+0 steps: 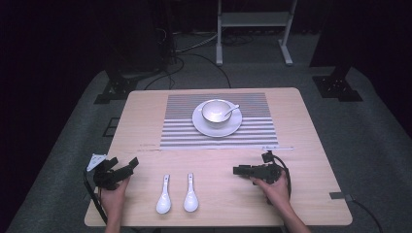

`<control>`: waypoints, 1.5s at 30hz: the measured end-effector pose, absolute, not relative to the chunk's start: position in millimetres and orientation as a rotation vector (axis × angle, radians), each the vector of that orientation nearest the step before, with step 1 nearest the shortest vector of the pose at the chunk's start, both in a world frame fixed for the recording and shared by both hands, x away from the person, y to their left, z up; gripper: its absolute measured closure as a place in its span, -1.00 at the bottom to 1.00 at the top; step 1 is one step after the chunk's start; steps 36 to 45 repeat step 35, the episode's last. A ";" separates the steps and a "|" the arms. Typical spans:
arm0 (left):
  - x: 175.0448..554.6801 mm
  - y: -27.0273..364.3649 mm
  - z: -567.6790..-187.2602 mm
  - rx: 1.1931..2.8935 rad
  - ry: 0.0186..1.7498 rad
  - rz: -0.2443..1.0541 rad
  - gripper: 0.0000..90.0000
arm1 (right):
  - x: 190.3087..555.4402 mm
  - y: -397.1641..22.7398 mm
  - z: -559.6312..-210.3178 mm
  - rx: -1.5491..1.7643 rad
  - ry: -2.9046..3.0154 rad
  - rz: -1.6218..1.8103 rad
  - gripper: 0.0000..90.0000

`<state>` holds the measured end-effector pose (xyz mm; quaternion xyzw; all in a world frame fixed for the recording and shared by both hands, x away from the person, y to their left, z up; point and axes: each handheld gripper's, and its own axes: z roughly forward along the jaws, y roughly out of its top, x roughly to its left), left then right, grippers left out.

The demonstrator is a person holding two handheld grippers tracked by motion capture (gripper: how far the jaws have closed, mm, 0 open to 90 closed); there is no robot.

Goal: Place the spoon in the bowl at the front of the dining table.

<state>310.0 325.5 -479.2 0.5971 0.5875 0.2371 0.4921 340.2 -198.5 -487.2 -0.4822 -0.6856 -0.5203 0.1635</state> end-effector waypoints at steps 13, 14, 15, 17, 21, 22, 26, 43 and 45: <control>310.0 325.2 -479.2 1.451 1.425 0.579 -0.94 | 328.9 -206.8 -485.0 -1.373 -1.942 -1.527 -0.09; 310.1 325.0 -479.3 1.453 1.425 0.580 -0.94 | 328.2 -207.4 -485.3 -1.374 -1.938 -1.531 -0.09; 310.1 325.0 -479.2 1.454 1.424 0.580 -0.94 | 327.2 -208.4 -485.9 -1.374 -1.938 -1.531 -0.09; 310.1 325.0 -479.3 1.453 1.425 0.580 -0.94 | 325.5 -209.9 -486.7 -1.377 -1.936 -1.531 -0.09; 310.1 324.8 -479.3 1.454 1.425 0.580 -0.94 | 321.9 -211.9 -489.0 -1.378 -1.927 -1.531 -0.09; 310.1 324.8 -479.2 1.454 1.425 0.580 -0.94 | 321.0 -212.3 -489.5 -1.379 -1.923 -1.530 -0.09; 310.0 324.9 -479.3 1.453 1.425 0.579 -0.94 | 318.1 -213.2 -491.2 -1.382 -1.917 -1.532 -0.10; 310.3 325.3 -479.2 1.453 1.424 0.577 -0.94 | 313.9 -213.7 -494.3 -1.368 -1.903 -1.537 -0.16; 310.3 325.3 -479.2 1.453 1.424 0.577 -0.94 | 313.9 -213.7 -494.3 -1.368 -1.903 -1.537 -0.16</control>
